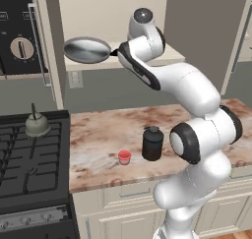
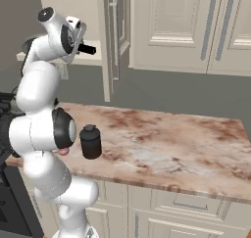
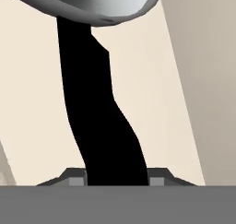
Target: Pick the pan from the cabinet and place it on the stove. Then turn on the stove burner for the pan.
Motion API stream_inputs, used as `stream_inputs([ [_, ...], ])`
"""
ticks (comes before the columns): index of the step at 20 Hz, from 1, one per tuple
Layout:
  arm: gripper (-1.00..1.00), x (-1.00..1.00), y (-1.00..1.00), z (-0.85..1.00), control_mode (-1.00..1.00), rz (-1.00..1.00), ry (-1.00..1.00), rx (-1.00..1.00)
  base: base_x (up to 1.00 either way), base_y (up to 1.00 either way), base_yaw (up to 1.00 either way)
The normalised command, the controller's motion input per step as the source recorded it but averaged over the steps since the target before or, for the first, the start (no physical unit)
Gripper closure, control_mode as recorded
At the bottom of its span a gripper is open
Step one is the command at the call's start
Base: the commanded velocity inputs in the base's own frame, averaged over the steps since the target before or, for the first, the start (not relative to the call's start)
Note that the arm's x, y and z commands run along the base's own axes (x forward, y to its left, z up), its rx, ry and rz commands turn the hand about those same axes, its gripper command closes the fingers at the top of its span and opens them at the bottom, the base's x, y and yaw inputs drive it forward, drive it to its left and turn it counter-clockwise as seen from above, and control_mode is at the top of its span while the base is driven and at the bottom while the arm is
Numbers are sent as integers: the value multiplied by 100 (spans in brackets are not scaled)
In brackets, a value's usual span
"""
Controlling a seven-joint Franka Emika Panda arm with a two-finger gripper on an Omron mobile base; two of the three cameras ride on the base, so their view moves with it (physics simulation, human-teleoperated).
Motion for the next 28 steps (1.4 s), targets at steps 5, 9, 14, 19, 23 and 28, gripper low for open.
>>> stream_inputs([
  [5,100,-83,0,0,-100,0,-6,2,0,0,0],
  [9,100,-84,0,0,-100,0,-1,2,0,0,0],
  [14,100,-82,-2,-4,-100,0,0,2,0,0,0],
  [19,100,-77,-9,-7,-100,0,0,2,0,0,0],
  [23,100,-72,-10,-13,-100,0,0,1,0,0,0],
  [28,100,-65,-10,-21,-100,0,0,0,0,0,0],
])
